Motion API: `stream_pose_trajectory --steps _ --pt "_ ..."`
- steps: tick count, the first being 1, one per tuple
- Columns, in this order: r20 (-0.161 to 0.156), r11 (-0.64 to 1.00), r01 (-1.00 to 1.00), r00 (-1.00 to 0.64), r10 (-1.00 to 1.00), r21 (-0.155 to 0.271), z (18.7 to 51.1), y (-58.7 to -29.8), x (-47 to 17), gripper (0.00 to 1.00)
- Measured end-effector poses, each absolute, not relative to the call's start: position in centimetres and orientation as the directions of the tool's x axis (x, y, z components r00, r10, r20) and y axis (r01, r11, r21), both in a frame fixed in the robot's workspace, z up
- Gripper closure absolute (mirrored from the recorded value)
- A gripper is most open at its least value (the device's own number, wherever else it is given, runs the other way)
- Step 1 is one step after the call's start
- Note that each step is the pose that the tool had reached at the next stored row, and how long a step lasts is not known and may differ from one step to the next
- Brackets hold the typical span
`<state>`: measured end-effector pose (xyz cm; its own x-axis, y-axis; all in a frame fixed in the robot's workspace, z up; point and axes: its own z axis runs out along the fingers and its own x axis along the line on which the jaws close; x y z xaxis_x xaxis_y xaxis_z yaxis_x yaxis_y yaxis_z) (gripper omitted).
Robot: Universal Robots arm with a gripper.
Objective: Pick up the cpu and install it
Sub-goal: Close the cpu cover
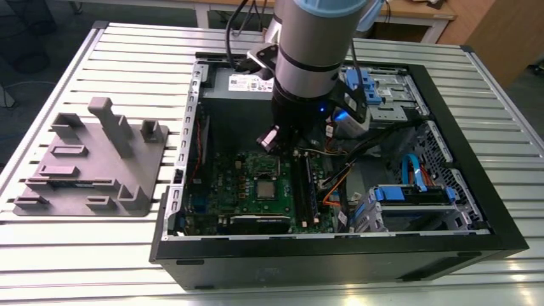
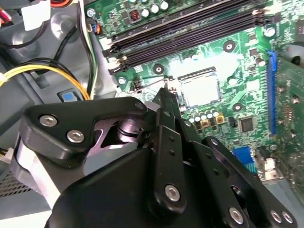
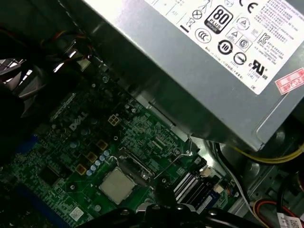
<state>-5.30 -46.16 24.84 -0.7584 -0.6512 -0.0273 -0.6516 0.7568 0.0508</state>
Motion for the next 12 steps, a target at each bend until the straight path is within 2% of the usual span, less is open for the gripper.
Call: stream_pose_trajectory --steps 12 --pt "-0.027 0.754 -0.655 -0.756 -0.654 0.051 24.8 -47.5 -5.3 0.89"
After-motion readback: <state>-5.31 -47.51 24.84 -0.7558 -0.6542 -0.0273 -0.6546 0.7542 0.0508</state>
